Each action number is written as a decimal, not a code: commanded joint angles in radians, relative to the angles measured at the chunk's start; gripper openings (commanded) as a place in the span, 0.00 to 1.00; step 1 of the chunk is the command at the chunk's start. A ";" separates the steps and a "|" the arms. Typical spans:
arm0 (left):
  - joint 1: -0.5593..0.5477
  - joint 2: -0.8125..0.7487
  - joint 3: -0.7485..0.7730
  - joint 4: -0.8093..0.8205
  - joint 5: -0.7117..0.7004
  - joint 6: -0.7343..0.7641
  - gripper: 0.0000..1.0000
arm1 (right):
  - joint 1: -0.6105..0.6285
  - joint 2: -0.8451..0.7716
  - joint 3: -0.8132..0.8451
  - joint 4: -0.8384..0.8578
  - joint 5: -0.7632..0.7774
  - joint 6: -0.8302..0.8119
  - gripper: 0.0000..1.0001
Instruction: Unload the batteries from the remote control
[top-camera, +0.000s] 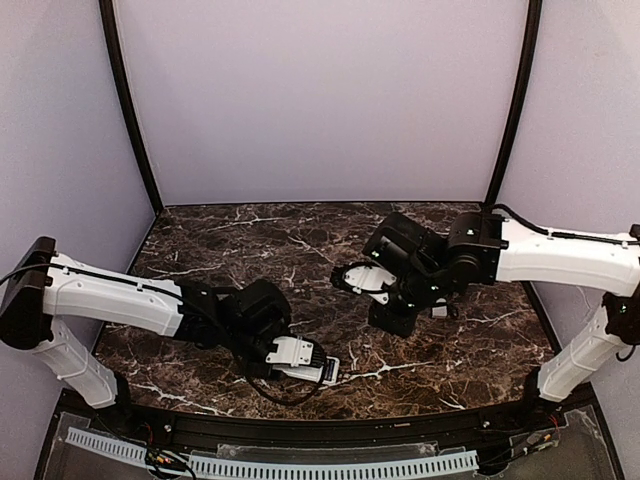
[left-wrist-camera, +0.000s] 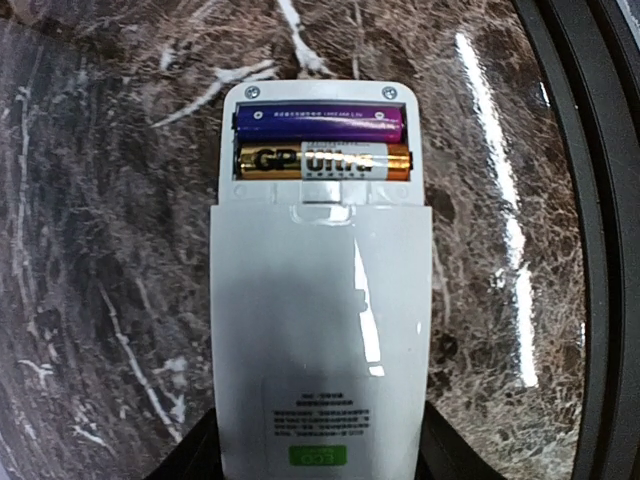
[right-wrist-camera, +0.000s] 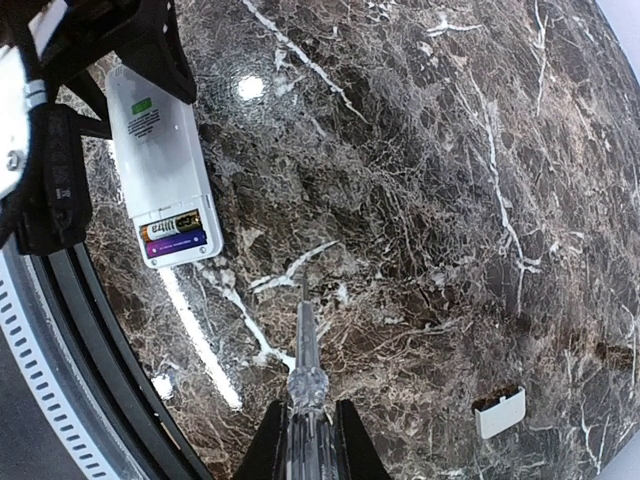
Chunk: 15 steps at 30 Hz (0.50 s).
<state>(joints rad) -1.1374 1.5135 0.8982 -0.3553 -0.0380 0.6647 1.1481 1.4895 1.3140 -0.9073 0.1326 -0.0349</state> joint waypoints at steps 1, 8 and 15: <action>-0.006 0.065 0.039 -0.082 0.173 -0.102 0.02 | 0.009 -0.056 -0.037 -0.004 -0.013 0.055 0.00; -0.005 0.189 0.086 -0.113 0.185 -0.114 0.09 | 0.009 -0.084 -0.102 0.023 -0.078 -0.004 0.00; -0.005 0.192 0.076 -0.078 0.146 -0.122 0.41 | 0.009 -0.073 -0.101 0.032 -0.148 -0.100 0.00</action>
<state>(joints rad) -1.1374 1.7081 0.9756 -0.4191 0.1276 0.5571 1.1481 1.4227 1.2057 -0.9058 0.0402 -0.0685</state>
